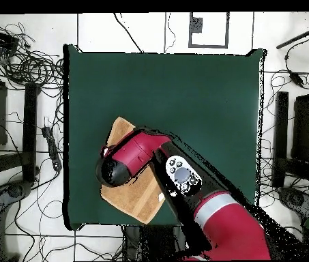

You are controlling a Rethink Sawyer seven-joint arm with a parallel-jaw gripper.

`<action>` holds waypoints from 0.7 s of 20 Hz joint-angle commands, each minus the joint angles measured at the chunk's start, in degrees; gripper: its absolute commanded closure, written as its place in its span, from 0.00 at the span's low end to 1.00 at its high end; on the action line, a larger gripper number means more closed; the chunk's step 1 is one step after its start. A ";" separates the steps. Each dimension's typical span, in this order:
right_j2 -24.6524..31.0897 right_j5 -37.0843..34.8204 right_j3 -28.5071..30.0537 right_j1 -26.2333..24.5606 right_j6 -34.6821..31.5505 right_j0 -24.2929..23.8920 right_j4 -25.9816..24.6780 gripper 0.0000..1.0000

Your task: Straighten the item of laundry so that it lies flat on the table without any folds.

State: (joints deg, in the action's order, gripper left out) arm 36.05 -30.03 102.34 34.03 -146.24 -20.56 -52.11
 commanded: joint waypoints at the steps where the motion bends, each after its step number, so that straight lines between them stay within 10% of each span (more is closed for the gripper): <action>1: -0.71 -13.40 -0.48 0.54 15.75 1.01 2.53 0.00; 14: 1.56 -13.12 6.44 5.06 21.11 -6.98 1.44 0.00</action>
State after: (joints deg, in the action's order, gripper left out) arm 35.75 -36.68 104.32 38.50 -146.23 -25.72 -51.06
